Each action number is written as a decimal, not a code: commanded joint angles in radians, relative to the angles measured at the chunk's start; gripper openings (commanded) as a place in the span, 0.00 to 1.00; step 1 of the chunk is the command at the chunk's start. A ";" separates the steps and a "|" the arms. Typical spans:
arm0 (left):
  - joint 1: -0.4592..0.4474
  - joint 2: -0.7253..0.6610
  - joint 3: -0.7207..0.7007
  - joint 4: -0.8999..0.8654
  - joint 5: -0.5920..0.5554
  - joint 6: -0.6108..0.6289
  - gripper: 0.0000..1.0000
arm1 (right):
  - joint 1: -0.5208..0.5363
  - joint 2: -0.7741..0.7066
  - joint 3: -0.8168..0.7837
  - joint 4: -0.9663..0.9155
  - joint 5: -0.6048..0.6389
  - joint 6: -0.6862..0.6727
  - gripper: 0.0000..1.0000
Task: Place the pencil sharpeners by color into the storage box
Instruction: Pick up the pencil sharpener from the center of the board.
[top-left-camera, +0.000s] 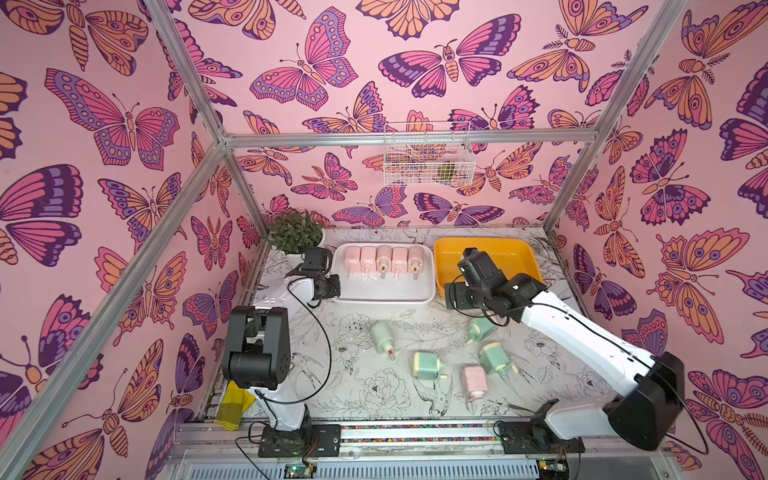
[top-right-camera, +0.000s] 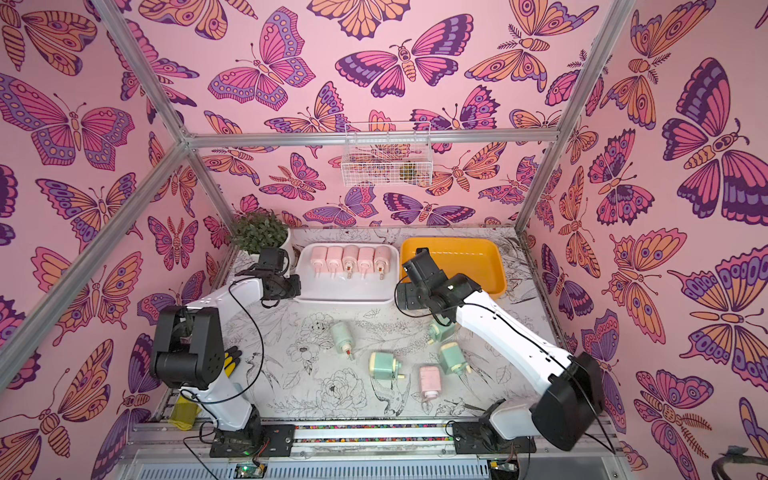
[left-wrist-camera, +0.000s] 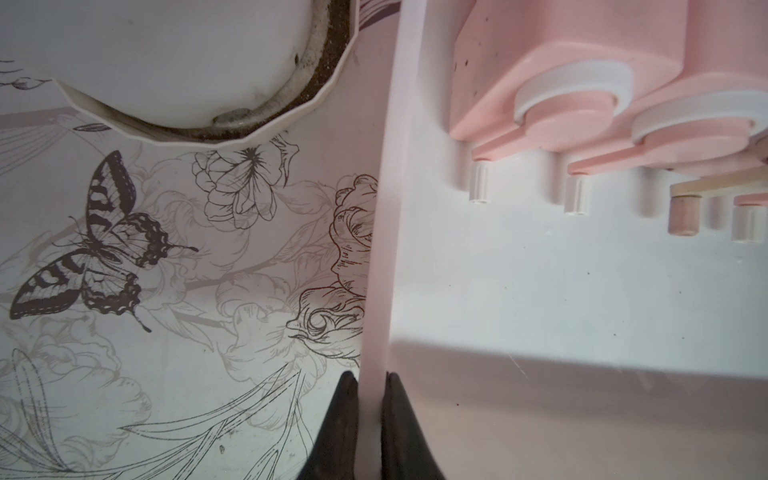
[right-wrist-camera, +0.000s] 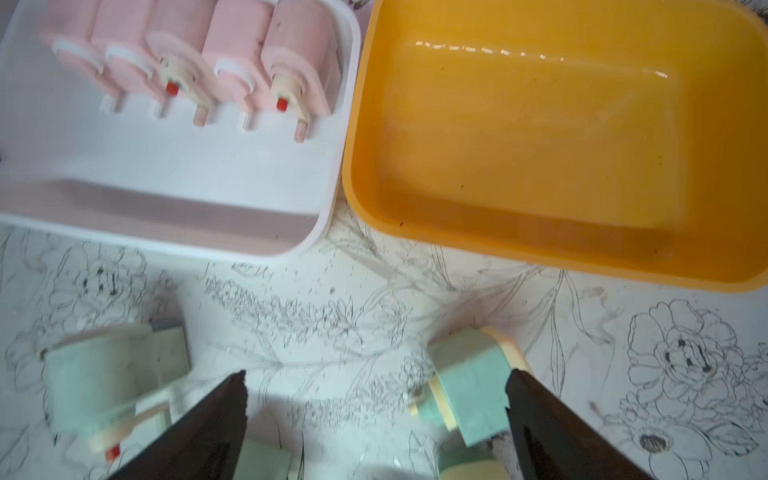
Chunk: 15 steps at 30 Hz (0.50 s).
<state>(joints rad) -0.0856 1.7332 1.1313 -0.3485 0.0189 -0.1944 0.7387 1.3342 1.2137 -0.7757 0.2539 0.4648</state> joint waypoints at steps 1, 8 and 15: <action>-0.008 -0.041 -0.028 -0.041 -0.005 0.021 0.12 | 0.020 -0.089 -0.071 -0.129 -0.065 0.094 1.00; -0.008 -0.036 -0.021 -0.040 0.023 0.007 0.12 | 0.188 -0.207 -0.239 -0.256 -0.049 0.380 0.97; -0.010 -0.022 -0.016 -0.038 0.027 0.004 0.11 | 0.344 -0.215 -0.307 -0.295 -0.006 0.518 0.97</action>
<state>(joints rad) -0.0860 1.7252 1.1221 -0.3492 0.0227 -0.2100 1.0496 1.1263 0.9157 -1.0115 0.2081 0.8780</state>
